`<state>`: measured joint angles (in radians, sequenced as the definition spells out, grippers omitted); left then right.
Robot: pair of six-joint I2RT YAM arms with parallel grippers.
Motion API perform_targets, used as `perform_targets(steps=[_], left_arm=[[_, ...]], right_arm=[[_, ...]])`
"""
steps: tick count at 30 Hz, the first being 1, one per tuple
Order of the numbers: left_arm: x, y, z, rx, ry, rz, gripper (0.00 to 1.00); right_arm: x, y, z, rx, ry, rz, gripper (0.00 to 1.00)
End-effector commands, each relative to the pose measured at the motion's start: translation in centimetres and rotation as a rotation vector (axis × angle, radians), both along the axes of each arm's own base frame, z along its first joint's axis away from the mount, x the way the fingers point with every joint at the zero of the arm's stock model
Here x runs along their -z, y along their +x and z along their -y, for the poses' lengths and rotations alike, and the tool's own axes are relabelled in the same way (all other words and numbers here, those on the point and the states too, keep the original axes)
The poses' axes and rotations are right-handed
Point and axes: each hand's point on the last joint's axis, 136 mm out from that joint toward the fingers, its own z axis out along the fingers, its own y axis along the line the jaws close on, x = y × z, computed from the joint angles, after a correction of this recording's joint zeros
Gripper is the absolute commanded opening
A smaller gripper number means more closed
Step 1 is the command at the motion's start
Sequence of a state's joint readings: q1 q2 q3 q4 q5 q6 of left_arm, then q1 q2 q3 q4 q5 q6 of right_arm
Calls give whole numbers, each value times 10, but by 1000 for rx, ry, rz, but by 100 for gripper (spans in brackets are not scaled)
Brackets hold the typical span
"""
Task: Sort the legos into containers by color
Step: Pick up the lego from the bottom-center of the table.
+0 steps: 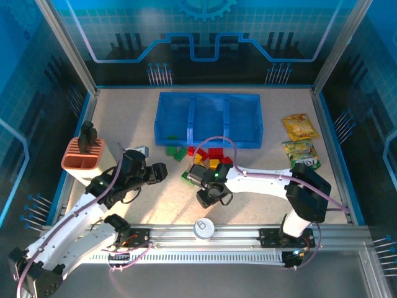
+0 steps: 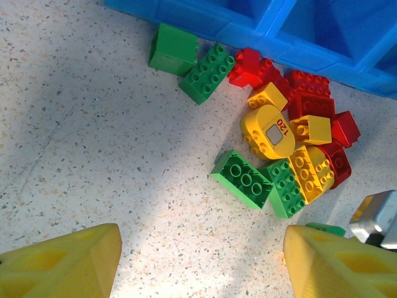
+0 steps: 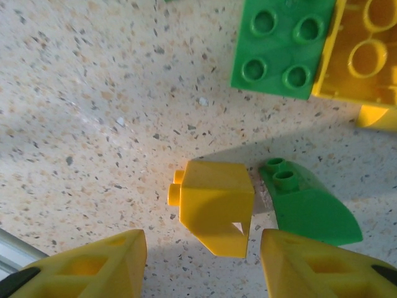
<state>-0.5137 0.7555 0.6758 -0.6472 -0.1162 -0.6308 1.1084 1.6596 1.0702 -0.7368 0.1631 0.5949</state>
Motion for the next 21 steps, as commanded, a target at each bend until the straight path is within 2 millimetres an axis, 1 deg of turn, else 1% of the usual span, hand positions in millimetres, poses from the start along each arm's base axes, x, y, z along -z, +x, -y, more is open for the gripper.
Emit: perform_targets(steps=[1,8,15,18,21], left_arm=[[9,-4,-5,-19,23,-22,70],[10,-4,-7,-28,30,-21,71],[10,-3,-7,-27,31,-18,70],[10,-4,-9,-29,36,-16,70],[10,-5,-10,-30,38,-15,70]], right_arm=[[12,-10,9,11,-69,-18,53],[17,-5,8,33,-95,0,51],[21,6,-3,51,-82,29,50],[23,9,-10,51,-73,32,46],[22,9,-13,50,-70,29,39]])
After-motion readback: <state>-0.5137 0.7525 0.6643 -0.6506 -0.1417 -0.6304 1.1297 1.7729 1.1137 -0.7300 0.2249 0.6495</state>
